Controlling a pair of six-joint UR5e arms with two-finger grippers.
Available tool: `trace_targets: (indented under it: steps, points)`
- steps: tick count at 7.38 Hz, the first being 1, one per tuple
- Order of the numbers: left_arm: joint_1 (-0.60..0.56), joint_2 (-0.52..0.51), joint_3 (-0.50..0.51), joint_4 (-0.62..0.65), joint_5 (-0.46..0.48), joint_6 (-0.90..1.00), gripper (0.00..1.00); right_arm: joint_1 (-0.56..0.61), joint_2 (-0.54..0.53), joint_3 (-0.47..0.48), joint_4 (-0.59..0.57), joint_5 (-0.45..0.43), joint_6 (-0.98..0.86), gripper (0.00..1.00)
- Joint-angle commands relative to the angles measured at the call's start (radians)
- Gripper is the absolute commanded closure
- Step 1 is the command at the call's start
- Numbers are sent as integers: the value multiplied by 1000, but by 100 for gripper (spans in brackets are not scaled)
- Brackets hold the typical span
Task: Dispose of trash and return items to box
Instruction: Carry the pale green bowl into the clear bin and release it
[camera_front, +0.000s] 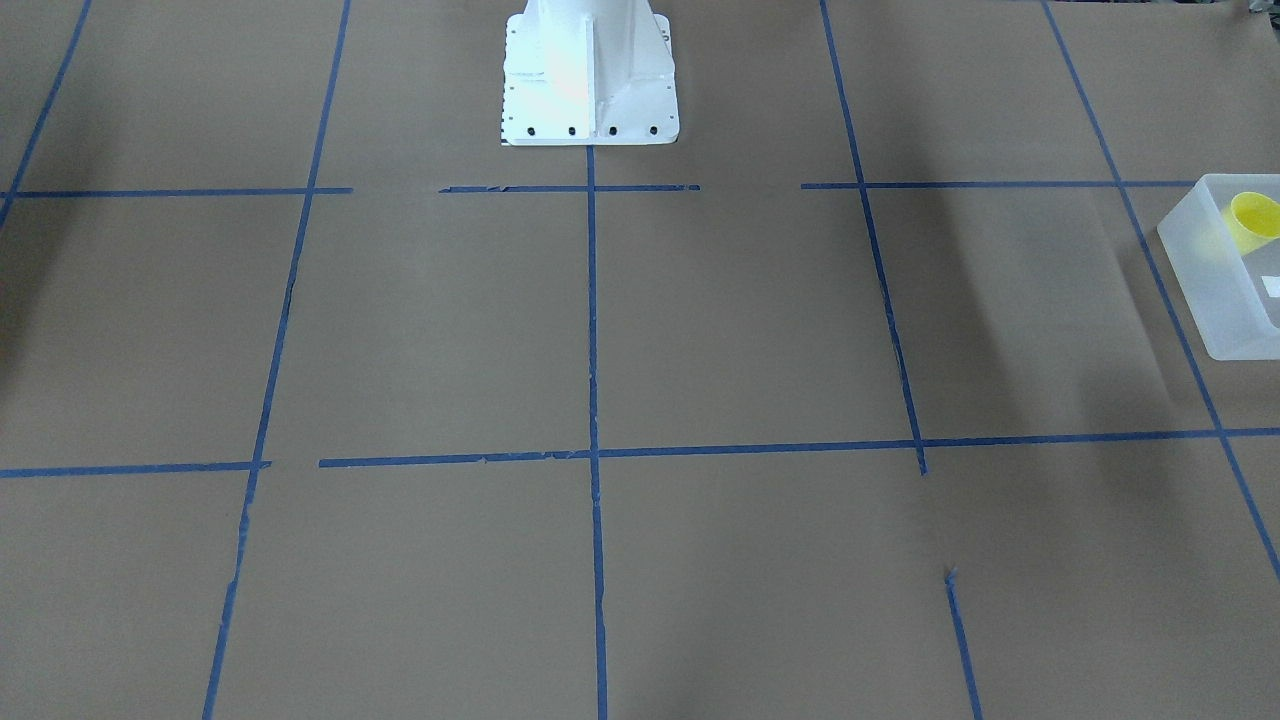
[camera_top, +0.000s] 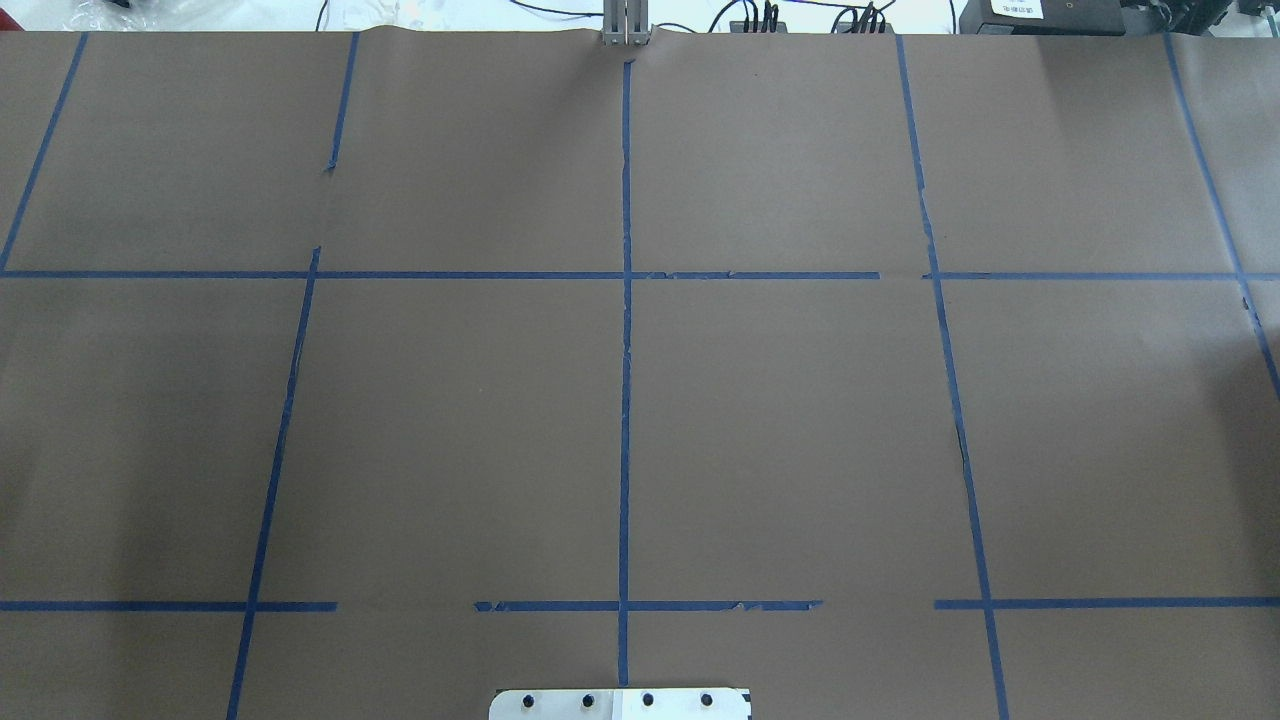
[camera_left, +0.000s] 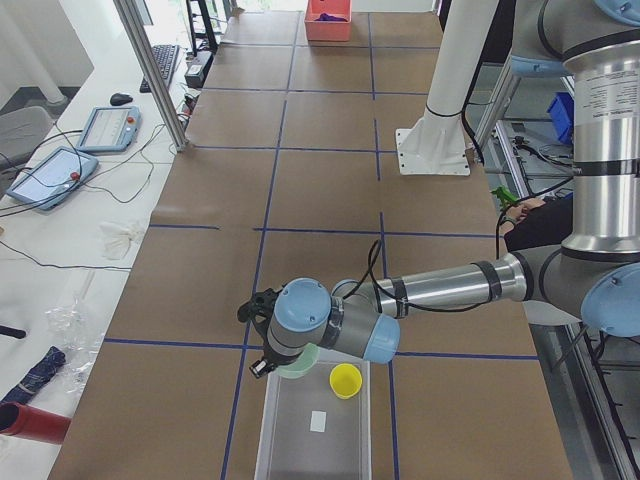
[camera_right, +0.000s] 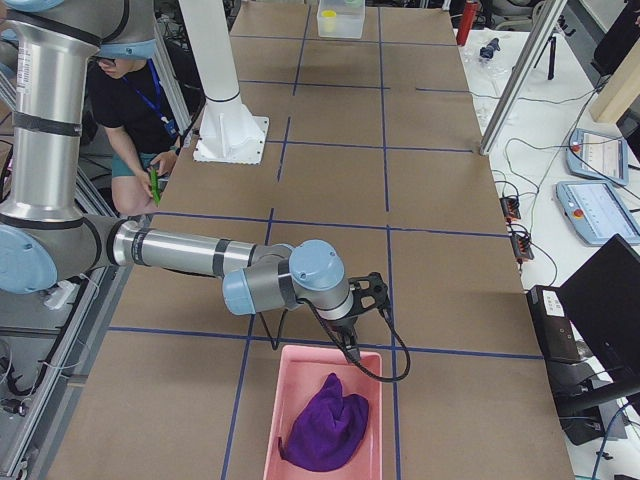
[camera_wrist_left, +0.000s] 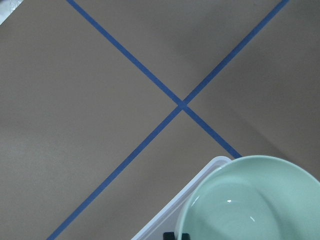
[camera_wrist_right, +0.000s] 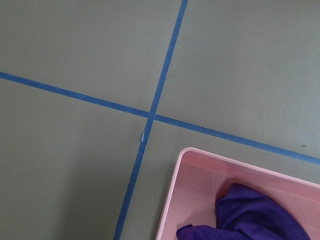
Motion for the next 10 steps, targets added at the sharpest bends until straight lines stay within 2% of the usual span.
trace_targets:
  steps: [1,2,3,5,6,7,9,10]
  points:
    - [11,29,92,-244,71,-155,100,-1,0,0,0,0,0,0]
    - [54,32,114,-303,77,-204,100,-1,2,0,0,0,0,0]
    - [88,33,119,-307,76,-206,100,-1,2,0,0,0,0,0]
    - [126,52,117,-318,68,-205,90,-1,2,0,0,0,2,0]
    - [136,63,119,-347,70,-205,72,-1,2,0,0,0,2,0]
    - [137,69,117,-385,73,-202,1,-1,2,0,0,0,2,0]
    - [136,69,99,-399,74,-265,0,-1,2,0,0,0,8,0]
    - [136,69,-6,-375,76,-372,0,-1,2,0,0,0,12,0]
